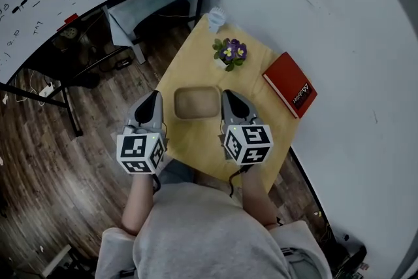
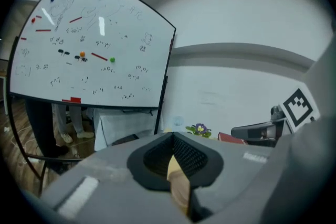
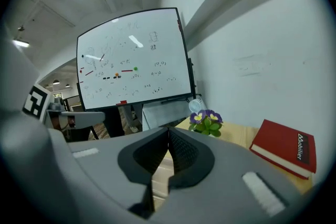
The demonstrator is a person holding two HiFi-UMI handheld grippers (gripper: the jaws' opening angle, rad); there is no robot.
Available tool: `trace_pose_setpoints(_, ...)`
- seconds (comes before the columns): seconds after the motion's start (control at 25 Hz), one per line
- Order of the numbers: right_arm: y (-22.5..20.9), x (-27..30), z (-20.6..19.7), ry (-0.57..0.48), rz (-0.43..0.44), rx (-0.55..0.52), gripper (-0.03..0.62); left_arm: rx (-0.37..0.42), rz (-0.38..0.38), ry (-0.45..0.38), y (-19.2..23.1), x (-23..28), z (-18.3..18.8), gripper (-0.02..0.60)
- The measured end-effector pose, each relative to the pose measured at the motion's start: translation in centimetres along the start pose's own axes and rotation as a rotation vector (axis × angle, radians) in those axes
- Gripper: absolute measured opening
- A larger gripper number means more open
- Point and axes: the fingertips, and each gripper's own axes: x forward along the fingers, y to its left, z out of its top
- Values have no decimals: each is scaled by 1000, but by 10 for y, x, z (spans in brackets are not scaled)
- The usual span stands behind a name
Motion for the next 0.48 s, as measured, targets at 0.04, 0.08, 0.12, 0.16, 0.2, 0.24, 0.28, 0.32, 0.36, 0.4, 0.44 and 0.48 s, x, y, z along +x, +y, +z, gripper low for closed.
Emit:
trace_pose_setpoints(0.04, -3, 3, -8, 26, 0, 11, 3, -19, -8, 33, 0, 5, -11, 5)
trace_pose_setpoints(0.08, -5, 6, -15, 49, 1, 21, 9, -38, -15, 65, 0, 10, -21, 5)
trace_pose_setpoints(0.12, -8, 8, -22, 70, 1, 32, 14, -54, -20, 96, -1, 14, -31, 5)
trace_pose_setpoints(0.16, -10, 11, -29, 90, 0, 41, 18, -68, -24, 124, -1, 18, -41, 5)
trace_pose_setpoints(0.2, -12, 13, -35, 108, 0, 50, 23, -81, -27, 150, -2, 21, -50, 5)
trace_pose_setpoints(0.24, -14, 15, -41, 126, -1, 58, 29, -93, -30, 174, -2, 24, -58, 5)
trace_pose_setpoints(0.28, -16, 18, -46, 143, -2, 66, 33, -105, -35, 196, -3, 26, -65, 5)
trace_pose_setpoints(0.32, -17, 21, -51, 158, -3, 76, 39, -118, -42, 216, -3, 29, -72, 5)
trace_pose_setpoints(0.36, -19, 23, -56, 173, -4, 88, 47, -132, -53, 235, -5, 31, -78, 5)
trace_pose_setpoints(0.4, -21, 26, -61, 187, -5, 101, 55, -145, -66, 254, -7, 33, -84, 15)
trace_pose_setpoints(0.44, -22, 28, -65, 200, -7, 112, 62, -156, -76, 272, -8, 36, -89, 27)
trace_pose_setpoints(0.48, -23, 30, -70, 214, -7, 120, 72, -164, -82, 288, -10, 38, -94, 34)
